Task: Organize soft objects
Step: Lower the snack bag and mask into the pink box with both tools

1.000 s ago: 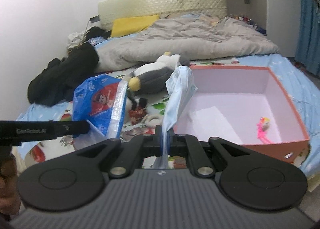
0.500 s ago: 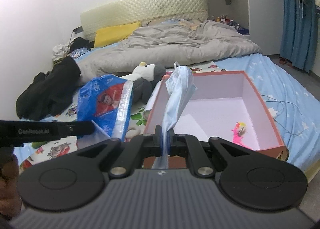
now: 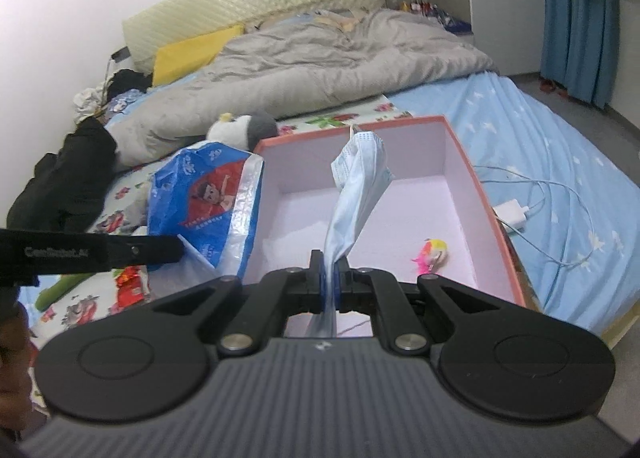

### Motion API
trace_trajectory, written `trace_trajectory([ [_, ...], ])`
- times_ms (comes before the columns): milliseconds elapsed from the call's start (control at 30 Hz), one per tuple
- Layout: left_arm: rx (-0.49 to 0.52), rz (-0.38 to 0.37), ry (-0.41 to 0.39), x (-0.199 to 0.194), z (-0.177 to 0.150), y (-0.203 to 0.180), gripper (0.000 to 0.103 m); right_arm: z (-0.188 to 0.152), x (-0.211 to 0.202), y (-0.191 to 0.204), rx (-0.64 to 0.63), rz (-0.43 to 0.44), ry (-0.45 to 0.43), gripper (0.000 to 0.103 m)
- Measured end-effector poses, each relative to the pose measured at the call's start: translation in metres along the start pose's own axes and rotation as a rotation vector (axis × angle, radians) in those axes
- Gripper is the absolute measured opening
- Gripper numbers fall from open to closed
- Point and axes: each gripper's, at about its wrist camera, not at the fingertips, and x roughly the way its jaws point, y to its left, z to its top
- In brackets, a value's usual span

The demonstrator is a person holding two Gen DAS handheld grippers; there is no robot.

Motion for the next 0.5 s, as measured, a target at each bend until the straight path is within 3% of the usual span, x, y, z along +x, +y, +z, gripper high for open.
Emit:
trace_trajectory([
  [500,0.008,0.043,0.135,0.132,0.042,-0.012,0.007,0.013,0.082,-0.065,0.060,-0.004,0.109,0.010],
])
